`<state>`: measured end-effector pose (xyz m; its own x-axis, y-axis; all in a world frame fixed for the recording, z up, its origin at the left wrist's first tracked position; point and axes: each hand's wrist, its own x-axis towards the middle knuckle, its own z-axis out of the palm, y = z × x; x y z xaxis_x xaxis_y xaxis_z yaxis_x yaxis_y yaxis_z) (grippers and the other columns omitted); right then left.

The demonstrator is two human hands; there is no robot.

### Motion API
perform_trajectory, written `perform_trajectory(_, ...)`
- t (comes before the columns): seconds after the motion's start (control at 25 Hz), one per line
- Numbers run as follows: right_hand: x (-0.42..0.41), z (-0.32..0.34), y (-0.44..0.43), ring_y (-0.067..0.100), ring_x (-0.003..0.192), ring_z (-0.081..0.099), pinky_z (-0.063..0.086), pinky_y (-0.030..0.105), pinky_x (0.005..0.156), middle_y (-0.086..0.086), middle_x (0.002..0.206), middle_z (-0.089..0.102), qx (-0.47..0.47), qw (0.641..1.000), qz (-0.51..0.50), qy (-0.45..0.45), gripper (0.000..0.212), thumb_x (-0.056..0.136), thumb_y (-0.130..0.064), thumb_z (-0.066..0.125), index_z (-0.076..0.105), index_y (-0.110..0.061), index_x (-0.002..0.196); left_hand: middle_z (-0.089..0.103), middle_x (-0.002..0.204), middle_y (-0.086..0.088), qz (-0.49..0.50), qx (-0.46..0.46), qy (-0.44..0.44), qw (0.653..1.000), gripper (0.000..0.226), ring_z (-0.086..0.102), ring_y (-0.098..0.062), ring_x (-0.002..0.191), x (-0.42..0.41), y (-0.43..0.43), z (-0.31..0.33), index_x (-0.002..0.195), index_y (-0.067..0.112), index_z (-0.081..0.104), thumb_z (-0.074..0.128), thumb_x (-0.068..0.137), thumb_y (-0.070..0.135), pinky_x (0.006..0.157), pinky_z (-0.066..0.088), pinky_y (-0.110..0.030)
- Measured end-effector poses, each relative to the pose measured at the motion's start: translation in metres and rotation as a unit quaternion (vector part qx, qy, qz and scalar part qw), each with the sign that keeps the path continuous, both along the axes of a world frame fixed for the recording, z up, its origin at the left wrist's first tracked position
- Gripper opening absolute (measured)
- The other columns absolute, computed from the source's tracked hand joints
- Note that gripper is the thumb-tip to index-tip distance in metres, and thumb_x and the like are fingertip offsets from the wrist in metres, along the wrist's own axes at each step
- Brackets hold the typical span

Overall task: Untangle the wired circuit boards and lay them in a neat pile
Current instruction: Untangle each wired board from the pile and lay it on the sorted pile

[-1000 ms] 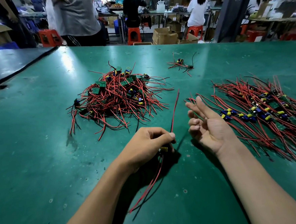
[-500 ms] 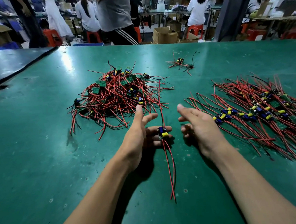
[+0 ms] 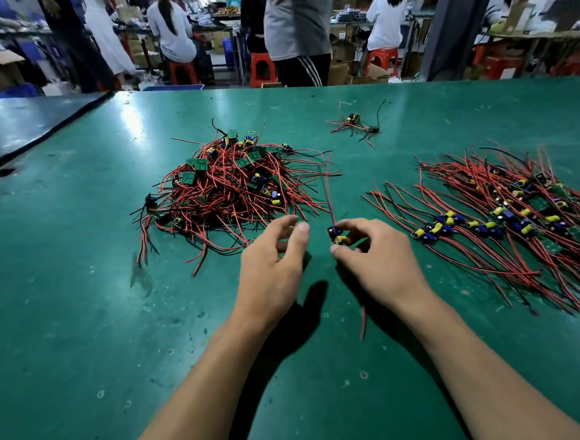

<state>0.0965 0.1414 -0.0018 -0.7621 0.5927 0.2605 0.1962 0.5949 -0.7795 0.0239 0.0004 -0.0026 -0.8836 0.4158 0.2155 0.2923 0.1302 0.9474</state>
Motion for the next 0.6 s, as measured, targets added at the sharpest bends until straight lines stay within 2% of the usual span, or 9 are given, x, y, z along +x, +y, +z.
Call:
perform_trajectory(0.04,0.001,0.000,0.007,0.019,0.084,0.063,0.048,0.025,0.083,0.004,0.101,0.070,0.020,0.999,-0.026,-0.017,0.032,0.081,-0.020,0.075,0.074,-0.023,0.113,0.069,0.100,0.005,0.054,-0.034,0.068,0.996,0.020,0.063,-0.003,0.084,-0.001,-0.001,-0.001,0.111,0.018,0.067,0.061,0.094,0.028,0.079,0.050,-0.019)
perform_trajectory(0.12,0.005,0.000,0.017,0.023,0.095,0.062,0.043,0.026,0.085,0.006,0.106,0.067,0.058,0.995,-0.060,-0.057,0.032,0.081,-0.020,0.072,0.073,-0.023,0.113,0.065,0.102,0.000,0.131,-0.055,0.106,0.984,0.018,0.060,-0.010,0.085,-0.006,-0.006,-0.001,0.107,0.014,0.068,0.064,0.090,0.015,0.083,0.051,-0.025)
perform_trajectory(0.24,0.009,0.002,0.019,0.028,0.112,0.055,0.044,0.035,0.097,0.007,0.118,0.058,0.138,0.977,-0.103,-0.128,0.046,0.082,-0.024,0.072,0.065,-0.023,0.127,0.054,0.109,-0.005,0.177,-0.090,0.068,0.978,0.021,0.057,-0.020,0.096,-0.016,-0.012,-0.002,0.108,0.015,0.066,0.063,0.088,0.012,0.096,0.047,-0.038)
perform_trajectory(0.28,0.010,0.004,0.017,0.027,0.114,0.053,0.043,0.037,0.099,0.005,0.118,0.056,0.160,0.974,-0.106,-0.122,0.050,0.082,-0.026,0.074,0.063,-0.023,0.130,0.050,0.111,-0.005,0.179,-0.103,0.047,0.977,0.023,0.057,-0.022,0.098,-0.018,-0.013,-0.002,0.110,0.017,0.065,0.063,0.087,0.013,0.098,0.046,-0.039)
perform_trajectory(0.36,0.010,0.009,0.009,0.020,0.104,0.057,0.045,0.031,0.094,0.001,0.112,0.056,0.144,0.987,-0.052,-0.047,0.047,0.082,-0.025,0.077,0.065,-0.021,0.128,0.044,0.114,-0.005,0.172,-0.119,0.017,0.978,0.027,0.056,-0.025,0.099,-0.021,-0.014,-0.001,0.113,0.021,0.064,0.062,0.087,0.016,0.099,0.045,-0.037)
perform_trajectory(0.44,0.007,0.012,-0.003,0.011,0.091,0.063,0.050,0.022,0.085,-0.002,0.108,0.063,0.074,0.995,0.061,-0.001,0.038,0.084,-0.022,0.078,0.070,-0.020,0.120,0.047,0.114,-0.007,0.163,-0.142,0.020,0.976,0.028,0.054,-0.023,0.099,-0.023,-0.015,0.000,0.115,0.023,0.064,0.062,0.087,0.018,0.094,0.041,-0.028)
perform_trajectory(0.52,0.004,0.006,-0.012,0.010,0.095,0.064,0.051,0.024,0.091,-0.001,0.112,0.065,0.058,0.988,0.132,-0.049,0.036,0.085,-0.027,0.076,0.070,-0.021,0.120,0.051,0.113,-0.008,0.162,-0.155,0.027,0.974,0.028,0.052,-0.021,0.098,-0.026,-0.016,0.001,0.115,0.023,0.065,0.062,0.087,0.020,0.088,0.036,-0.024)
perform_trajectory(0.6,0.001,-0.003,-0.007,0.017,0.111,0.059,0.045,0.033,0.103,0.001,0.123,0.063,0.106,0.981,0.115,-0.116,0.043,0.087,-0.035,0.073,0.066,-0.023,0.128,0.055,0.112,-0.009,0.164,-0.157,0.024,0.973,0.029,0.055,-0.024,0.100,-0.031,-0.017,0.001,0.117,0.022,0.065,0.063,0.088,0.021,0.093,0.041,-0.028)
